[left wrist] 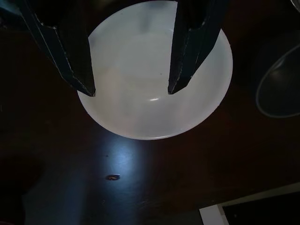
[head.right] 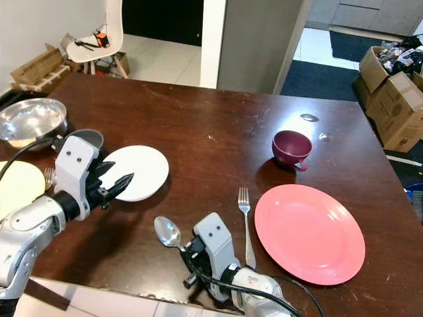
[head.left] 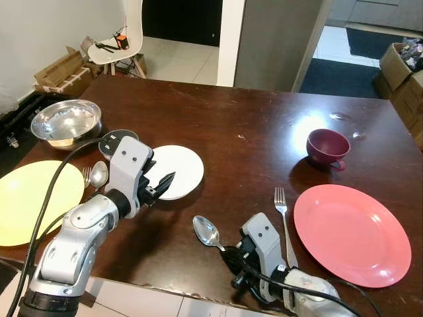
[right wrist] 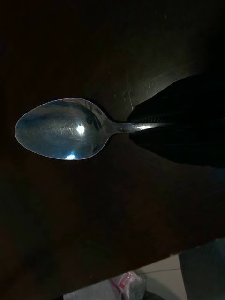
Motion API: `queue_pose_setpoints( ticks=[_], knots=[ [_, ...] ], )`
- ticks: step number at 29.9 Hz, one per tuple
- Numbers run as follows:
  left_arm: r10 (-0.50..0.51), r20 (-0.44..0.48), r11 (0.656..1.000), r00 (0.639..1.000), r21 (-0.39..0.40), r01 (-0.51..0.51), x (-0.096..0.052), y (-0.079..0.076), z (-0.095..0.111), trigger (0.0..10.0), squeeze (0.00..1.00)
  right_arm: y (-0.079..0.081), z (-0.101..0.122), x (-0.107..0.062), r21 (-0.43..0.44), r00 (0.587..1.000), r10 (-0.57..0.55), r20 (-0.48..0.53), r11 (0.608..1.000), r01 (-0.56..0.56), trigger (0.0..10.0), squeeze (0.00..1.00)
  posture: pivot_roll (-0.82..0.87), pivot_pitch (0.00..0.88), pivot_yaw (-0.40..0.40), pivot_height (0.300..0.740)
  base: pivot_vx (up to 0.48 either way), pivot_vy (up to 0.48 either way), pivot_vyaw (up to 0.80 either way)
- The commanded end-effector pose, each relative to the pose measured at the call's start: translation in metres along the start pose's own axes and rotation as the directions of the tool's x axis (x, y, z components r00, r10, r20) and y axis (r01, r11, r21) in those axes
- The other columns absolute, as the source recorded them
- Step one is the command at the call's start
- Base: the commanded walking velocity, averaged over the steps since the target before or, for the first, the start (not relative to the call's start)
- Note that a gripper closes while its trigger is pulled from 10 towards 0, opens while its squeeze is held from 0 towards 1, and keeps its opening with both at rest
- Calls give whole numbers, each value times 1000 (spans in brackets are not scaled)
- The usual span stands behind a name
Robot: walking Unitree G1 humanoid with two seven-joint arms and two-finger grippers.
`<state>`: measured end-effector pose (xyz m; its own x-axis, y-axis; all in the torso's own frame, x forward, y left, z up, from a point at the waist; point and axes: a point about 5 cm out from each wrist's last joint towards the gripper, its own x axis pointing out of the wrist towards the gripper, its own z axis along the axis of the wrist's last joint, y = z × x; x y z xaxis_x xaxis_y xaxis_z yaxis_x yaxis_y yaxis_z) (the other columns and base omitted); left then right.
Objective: Setting the table
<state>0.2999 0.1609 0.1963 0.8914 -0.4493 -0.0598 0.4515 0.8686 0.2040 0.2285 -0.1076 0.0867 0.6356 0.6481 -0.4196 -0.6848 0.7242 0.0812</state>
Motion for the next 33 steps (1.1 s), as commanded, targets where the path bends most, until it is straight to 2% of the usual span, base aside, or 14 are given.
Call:
queue_pose_setpoints(
  ticks=[1,8,13,14,15,16,17,18,19,20,21,27,29,33],
  knots=[
    [-1,-5,1000,1000,-3,1,0,1,-2,10000,0,3,-43,-3,83,982,5,-187,997,10,0,0,19,91,93,740,0,0,0],
    [-3,-4,1000,1000,-4,3,1,1,-2,10000,0,-9,-41,-6,76,984,-41,-175,996,55,0,0,18,87,94,740,0,0,0],
    [-3,-1,1000,1000,-4,3,2,0,-2,10000,0,-26,-17,-8,81,991,-121,-59,989,126,0,0,14,82,95,740,0,0,0],
    [0,3,1000,1000,-4,0,3,0,-2,10000,0,-36,0,-10,84,982,-184,36,980,181,0,0,10,75,93,740,0,0,0],
    [0,3,1000,1000,-4,0,3,0,-2,10000,0,-36,0,-10,84,982,-184,36,980,181,0,0,10,75,93,740,0,0,0],
    [4,7,1000,1000,-5,-4,3,0,-1,10000,0,-42,13,-12,96,966,-233,110,970,223,431,0,10,73,93,740,0,0,0],
    [17,13,1000,1000,-15,-17,3,1,-1,10000,0,-48,32,-18,134,930,-294,219,953,270,10000,0,4,64,97,740,0,0,0],
    [29,18,999,999,-27,-29,3,1,-1,10000,0,-51,45,-24,166,890,-342,301,938,304,10000,0,1,61,99,740,0,0,0],
    [29,18,999,999,-27,-29,3,1,-1,10000,0,-51,45,-24,166,890,-342,301,938,304,10000,0,1,61,99,740,0,0,0],
    [40,24,999,999,-37,-39,2,2,-1,10000,0,-51,54,-29,199,857,-378,351,924,326,10000,0,-4,55,105,740,0,0,0],
    [73,37,995,997,-64,-70,1,2,-1,10000,0,-49,65,-34,230,794,-435,425,900,370,10000,0,-14,45,111,740,0,0,0],
    [137,47,985,989,-108,-132,-2,2,-4,10000,0,-46,75,-39,235,710,-503,492,862,449,10000,0,-44,13,122,740,0,0,0],
    [202,30,974,979,-106,-198,-2,-2,-13,10000,0,-52,83,-41,267,646,-555,524,828,494,10000,0,-60,0,118,740,0,0,0],
    [240,38,967,970,-96,-236,0,-4,-16,10000,0,-57,92,-44,275,592,-574,566,808,521,10000,0,-66,0,112,740,0,0,0]
  ],
)
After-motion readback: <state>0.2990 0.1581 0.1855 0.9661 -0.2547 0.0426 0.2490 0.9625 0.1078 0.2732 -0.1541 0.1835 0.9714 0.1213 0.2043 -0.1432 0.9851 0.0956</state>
